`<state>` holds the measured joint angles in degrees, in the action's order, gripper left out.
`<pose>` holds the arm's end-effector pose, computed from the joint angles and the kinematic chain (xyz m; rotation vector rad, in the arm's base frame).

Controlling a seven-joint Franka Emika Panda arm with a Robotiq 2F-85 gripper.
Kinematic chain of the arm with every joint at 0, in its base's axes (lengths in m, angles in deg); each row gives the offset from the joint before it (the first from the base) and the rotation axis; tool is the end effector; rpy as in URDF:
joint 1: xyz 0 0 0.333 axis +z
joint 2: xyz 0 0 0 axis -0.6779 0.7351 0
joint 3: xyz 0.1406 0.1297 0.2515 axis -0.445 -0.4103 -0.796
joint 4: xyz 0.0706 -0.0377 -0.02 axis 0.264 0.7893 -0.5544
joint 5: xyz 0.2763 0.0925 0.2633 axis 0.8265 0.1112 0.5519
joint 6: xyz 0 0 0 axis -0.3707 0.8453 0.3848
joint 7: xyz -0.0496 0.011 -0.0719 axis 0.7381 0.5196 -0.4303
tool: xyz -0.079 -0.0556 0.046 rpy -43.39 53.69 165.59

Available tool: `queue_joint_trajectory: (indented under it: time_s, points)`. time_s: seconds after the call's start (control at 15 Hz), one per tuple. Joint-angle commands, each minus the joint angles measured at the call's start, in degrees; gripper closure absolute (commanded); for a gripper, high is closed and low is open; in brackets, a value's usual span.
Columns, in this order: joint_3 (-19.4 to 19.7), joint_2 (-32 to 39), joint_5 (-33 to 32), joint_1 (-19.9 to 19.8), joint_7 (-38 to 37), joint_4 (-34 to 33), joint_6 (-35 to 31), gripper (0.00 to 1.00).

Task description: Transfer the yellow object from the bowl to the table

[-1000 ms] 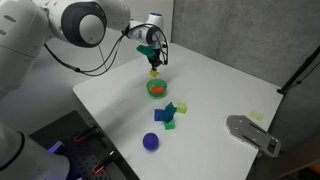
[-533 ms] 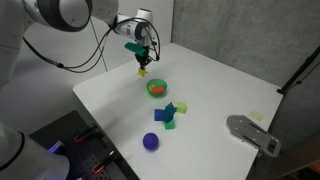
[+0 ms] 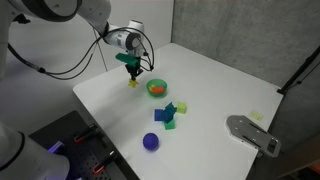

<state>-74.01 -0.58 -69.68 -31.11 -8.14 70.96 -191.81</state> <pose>0.5998 0.2042 0.1813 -3.0786 -0.3229 0.3301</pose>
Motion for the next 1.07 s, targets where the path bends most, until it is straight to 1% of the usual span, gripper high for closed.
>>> queue_joint_trajectory:
  time_s: [0.0, 0.27, 0.33, 0.4, 0.47, 0.53, 0.73, 0.8, 0.93, 1.0]
  points:
    - [0.5, -3.2, -0.2, -0.1, 1.2, 6.7, -3.5, 0.93]
    - [1.1, -3.5, -0.6, -0.1, 1.0, 10.1, -6.9, 0.94]
    - [1.2, -3.4, -0.5, -0.1, 1.0, 10.6, -7.3, 0.9]
    - [1.3, -3.5, -0.5, -0.2, 1.0, 11.0, -7.6, 0.65]
    - [1.3, -3.6, -0.4, -0.3, 1.0, 11.3, -7.8, 0.64]
    - [1.4, -3.7, -0.3, -0.3, 1.0, 11.6, -7.8, 0.6]
    - [1.3, -4.3, 0.0, -0.6, 1.1, 11.9, -7.4, 0.36]
    - [1.2, -4.7, 0.3, -0.8, 1.3, 12.0, -7.1, 0.3]
    - [1.2, -5.9, 0.6, -1.0, 1.1, 12.2, -6.6, 0.12]
    - [1.2, -6.5, 0.9, -1.3, 1.1, 12.0, -5.9, 0.06]
